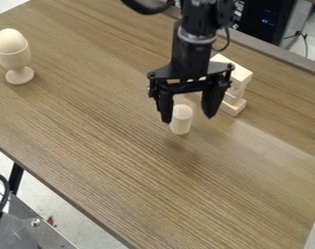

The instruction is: Put the cylinder on top of the rectangular block

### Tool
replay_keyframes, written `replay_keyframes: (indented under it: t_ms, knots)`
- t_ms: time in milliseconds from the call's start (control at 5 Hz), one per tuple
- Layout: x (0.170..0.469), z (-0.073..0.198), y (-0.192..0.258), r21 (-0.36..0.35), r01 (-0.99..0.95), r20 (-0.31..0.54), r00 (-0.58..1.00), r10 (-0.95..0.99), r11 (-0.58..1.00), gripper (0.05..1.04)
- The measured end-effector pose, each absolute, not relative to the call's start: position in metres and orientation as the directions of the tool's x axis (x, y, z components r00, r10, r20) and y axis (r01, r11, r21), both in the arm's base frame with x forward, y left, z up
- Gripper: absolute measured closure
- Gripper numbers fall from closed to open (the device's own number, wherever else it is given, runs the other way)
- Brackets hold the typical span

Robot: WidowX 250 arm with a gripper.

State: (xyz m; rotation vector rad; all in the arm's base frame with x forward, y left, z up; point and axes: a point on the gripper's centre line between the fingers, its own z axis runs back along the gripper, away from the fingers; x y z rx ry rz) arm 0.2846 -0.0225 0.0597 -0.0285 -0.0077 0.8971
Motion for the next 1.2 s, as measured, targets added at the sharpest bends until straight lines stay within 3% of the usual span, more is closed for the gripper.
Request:
replay_keyframes:
  t_ms: [800,1000,1200]
  knots:
    - [0.291,0.04,-0.01,-0.047,-0.809,-0.012,0.587,0.809,0.586,0.084]
    - [0.293,0.036,-0.003,-0.044,-0.821,-0.021,0.57,0.821,0.569,0.138]
    - [0.296,0.035,0.003,-0.059,-0.839,-0.01,0.542,0.84,0.541,0.412]
